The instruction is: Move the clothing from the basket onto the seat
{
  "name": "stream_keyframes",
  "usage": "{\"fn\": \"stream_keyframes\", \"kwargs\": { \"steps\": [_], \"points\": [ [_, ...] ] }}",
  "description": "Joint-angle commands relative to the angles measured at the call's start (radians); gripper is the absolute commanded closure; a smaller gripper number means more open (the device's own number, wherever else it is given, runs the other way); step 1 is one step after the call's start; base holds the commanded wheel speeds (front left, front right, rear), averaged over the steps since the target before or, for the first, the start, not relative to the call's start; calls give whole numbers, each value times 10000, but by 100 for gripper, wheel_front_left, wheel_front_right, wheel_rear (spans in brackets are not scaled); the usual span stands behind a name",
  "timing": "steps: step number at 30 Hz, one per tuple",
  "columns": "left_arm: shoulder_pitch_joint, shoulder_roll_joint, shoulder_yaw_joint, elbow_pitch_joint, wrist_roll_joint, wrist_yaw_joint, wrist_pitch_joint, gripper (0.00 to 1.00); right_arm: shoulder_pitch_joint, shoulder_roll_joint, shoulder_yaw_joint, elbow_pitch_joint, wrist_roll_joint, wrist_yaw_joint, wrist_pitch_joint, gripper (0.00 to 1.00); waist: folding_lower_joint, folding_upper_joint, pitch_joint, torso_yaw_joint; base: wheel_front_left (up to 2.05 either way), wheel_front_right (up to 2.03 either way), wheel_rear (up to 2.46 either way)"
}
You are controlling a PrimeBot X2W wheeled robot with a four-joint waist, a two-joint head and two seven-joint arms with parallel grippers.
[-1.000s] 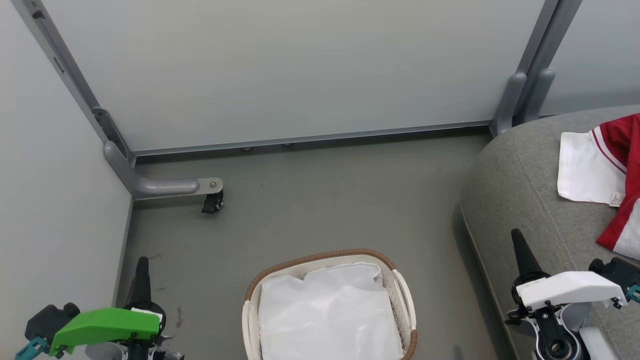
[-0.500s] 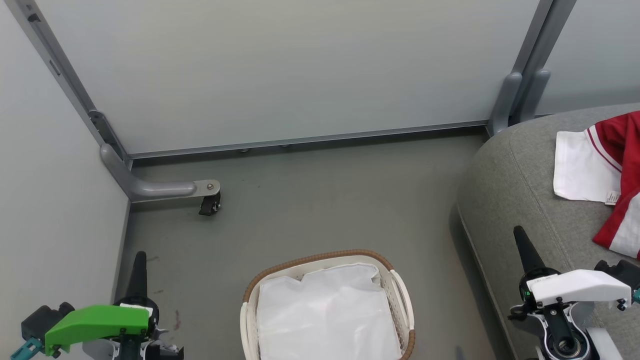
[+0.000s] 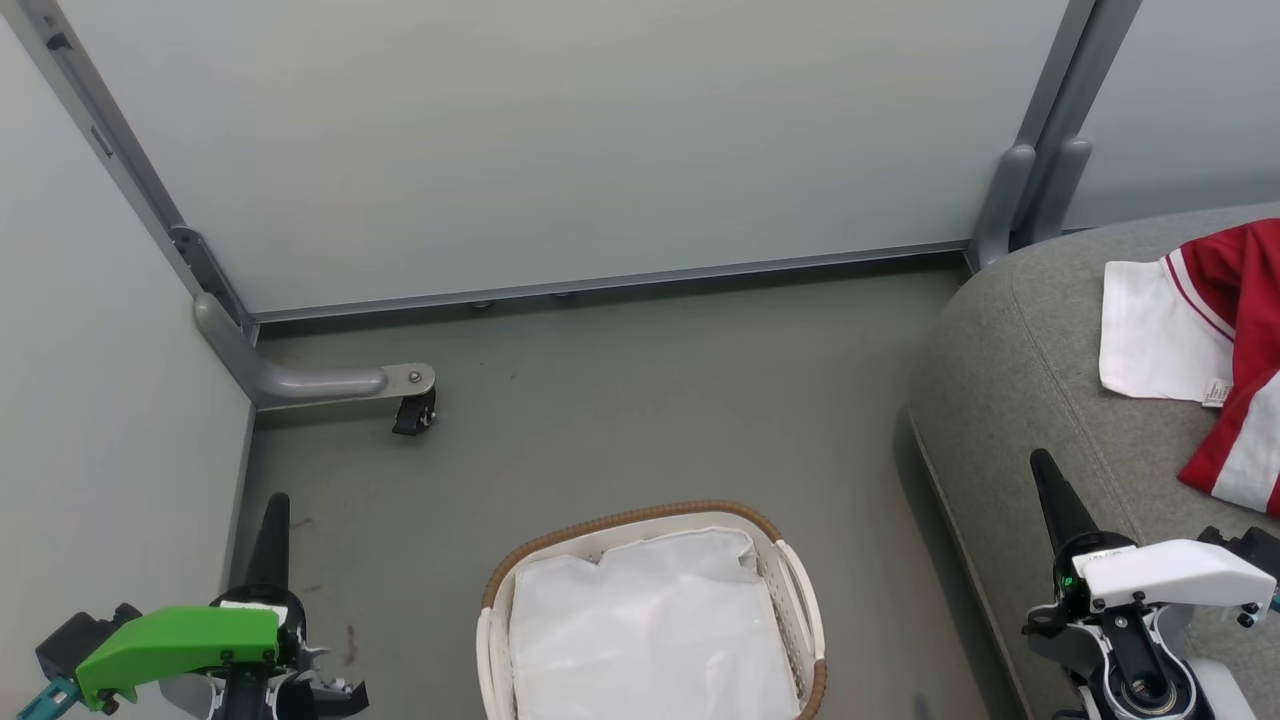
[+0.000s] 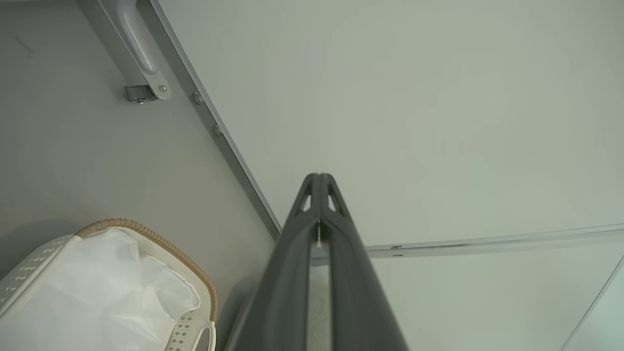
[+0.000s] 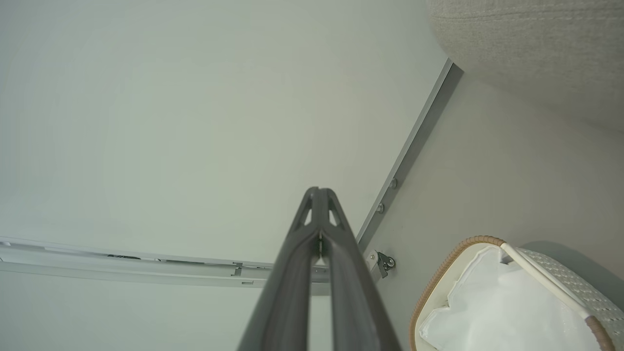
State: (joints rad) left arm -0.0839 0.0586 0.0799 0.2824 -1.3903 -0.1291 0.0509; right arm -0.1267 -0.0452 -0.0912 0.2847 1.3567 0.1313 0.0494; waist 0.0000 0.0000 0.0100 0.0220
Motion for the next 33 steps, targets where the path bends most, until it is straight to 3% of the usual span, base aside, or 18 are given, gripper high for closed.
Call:
{"fn": "stream_keyframes", "kwargs": {
  "steps": [1,33],
  "points": [
    [-258,8,64,-100,-227,-21,46,100,97,-61,-49,-111,228,-7,62,100,0,0,-3,-9,0,0,0],
    [-318,-93,372,-401,-2238,-28,652,100,234,-79,-251,-426,2559,-9,672,100,0,0,-67,-214,0,0,0]
  ]
}}
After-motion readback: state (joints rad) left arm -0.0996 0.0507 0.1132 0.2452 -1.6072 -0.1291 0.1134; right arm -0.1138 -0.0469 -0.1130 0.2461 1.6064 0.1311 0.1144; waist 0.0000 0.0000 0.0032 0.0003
